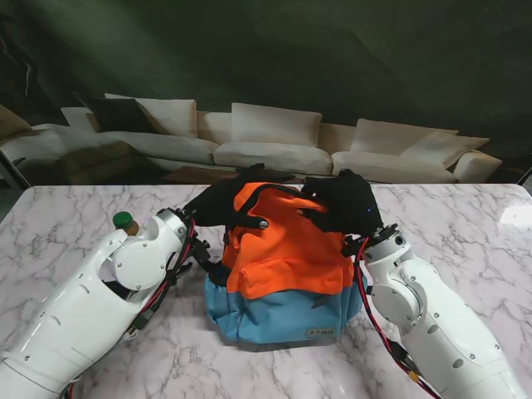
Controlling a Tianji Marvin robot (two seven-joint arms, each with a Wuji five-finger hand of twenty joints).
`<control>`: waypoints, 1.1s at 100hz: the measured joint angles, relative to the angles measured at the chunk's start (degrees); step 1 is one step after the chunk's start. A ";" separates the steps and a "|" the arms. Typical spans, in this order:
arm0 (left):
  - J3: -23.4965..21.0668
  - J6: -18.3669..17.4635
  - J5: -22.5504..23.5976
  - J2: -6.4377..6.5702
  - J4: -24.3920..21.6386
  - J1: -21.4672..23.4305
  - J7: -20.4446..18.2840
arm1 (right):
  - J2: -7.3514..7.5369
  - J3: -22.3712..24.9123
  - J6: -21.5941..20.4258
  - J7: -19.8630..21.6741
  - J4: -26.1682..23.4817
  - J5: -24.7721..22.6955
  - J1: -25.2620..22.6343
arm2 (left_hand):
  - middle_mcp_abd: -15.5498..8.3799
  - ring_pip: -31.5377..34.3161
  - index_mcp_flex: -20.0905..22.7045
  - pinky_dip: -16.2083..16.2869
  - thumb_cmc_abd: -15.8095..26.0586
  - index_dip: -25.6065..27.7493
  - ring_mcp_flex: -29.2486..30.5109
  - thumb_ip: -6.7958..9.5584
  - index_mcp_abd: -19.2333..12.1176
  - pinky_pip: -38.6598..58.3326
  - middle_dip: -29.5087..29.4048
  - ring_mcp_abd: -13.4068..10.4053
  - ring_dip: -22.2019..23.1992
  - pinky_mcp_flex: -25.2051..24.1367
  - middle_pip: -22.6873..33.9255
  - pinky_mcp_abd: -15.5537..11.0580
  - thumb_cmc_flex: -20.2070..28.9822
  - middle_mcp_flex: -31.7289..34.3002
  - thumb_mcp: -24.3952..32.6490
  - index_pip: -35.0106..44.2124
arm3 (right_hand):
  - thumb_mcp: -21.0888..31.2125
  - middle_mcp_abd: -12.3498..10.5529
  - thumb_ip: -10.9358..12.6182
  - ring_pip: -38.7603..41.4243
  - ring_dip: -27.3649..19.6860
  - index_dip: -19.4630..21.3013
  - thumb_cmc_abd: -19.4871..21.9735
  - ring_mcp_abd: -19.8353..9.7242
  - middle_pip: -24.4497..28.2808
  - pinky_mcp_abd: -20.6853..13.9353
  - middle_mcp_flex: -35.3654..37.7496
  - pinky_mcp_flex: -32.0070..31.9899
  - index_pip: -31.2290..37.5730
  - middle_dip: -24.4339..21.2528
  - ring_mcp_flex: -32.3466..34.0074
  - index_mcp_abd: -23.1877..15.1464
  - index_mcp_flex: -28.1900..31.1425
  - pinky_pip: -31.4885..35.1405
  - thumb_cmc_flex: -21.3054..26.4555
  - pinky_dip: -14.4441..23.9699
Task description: Put the umbrella and water cup into the side pockets of the backpack
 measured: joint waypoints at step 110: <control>-0.62 -11.69 11.19 -1.34 -3.46 3.09 9.62 | 3.06 7.12 9.72 27.03 -19.82 -3.25 -9.04 | -12.87 12.90 30.85 -0.83 2.94 7.74 24.52 1.34 -14.71 17.10 11.74 -6.29 1.40 18.97 7.86 -2.44 20.07 33.11 5.32 38.87 | -19.33 12.11 11.60 -42.05 -15.45 1.07 0.53 8.56 -24.19 4.19 -40.40 -9.63 -32.91 -25.76 -22.83 21.07 -25.76 -13.04 -10.53 -1.98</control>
